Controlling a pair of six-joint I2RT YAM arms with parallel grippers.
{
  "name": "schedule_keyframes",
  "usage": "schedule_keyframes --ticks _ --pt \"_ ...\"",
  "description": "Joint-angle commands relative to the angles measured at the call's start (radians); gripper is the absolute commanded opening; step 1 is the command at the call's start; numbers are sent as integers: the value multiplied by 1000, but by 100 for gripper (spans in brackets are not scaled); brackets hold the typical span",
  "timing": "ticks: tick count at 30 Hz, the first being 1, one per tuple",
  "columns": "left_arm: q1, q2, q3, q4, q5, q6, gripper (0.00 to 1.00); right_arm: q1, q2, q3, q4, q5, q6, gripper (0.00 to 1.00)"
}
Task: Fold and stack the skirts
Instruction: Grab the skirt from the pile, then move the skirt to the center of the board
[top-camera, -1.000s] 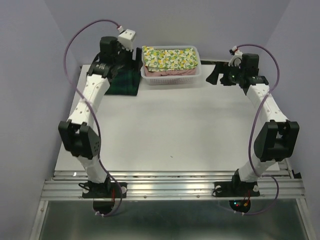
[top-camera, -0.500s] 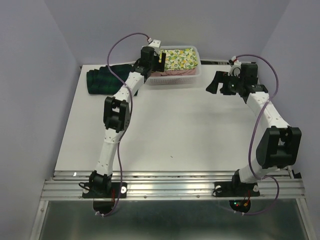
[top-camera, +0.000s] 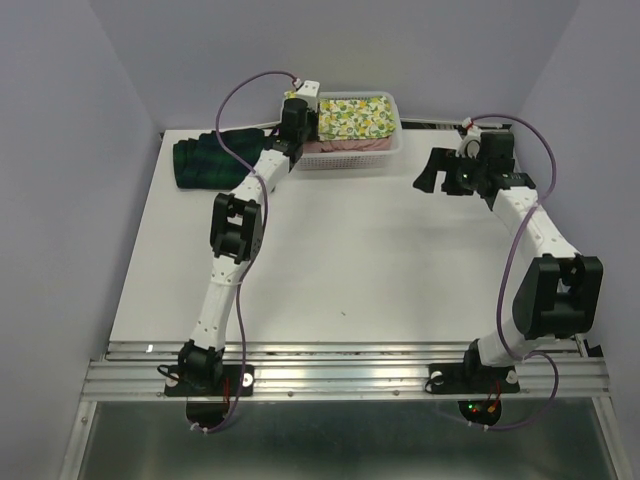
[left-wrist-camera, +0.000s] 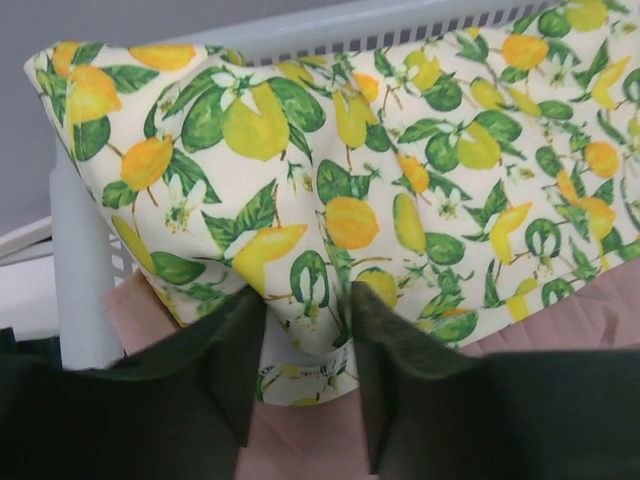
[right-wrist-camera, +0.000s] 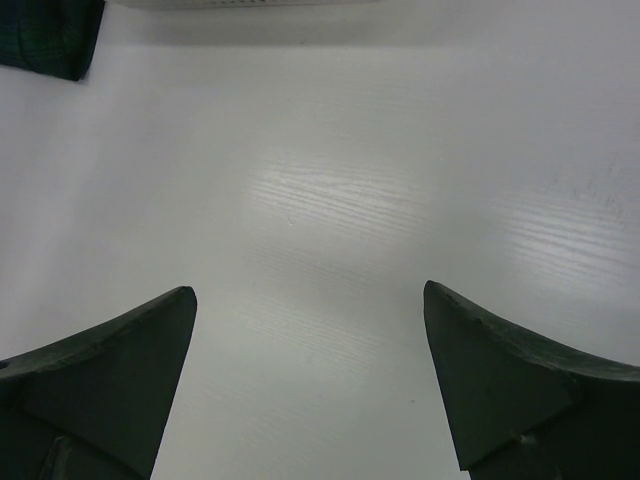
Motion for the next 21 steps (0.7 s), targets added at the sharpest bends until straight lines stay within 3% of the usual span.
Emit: schedule_keyframes --ticks 1,2,8,21 --pt "5 -39 28 170 67 -1 23 4 -63 -11 -9 49 -37 100" --pt "5 -51 28 181 74 -1 0 4 -68 -8 -23 59 -39 100" --pt "7 -158 26 204 125 -18 0 4 -103 -6 -40 64 -39 100" --pt "-13 -657 29 61 280 -73 0 4 -166 43 -123 -16 -88 100"
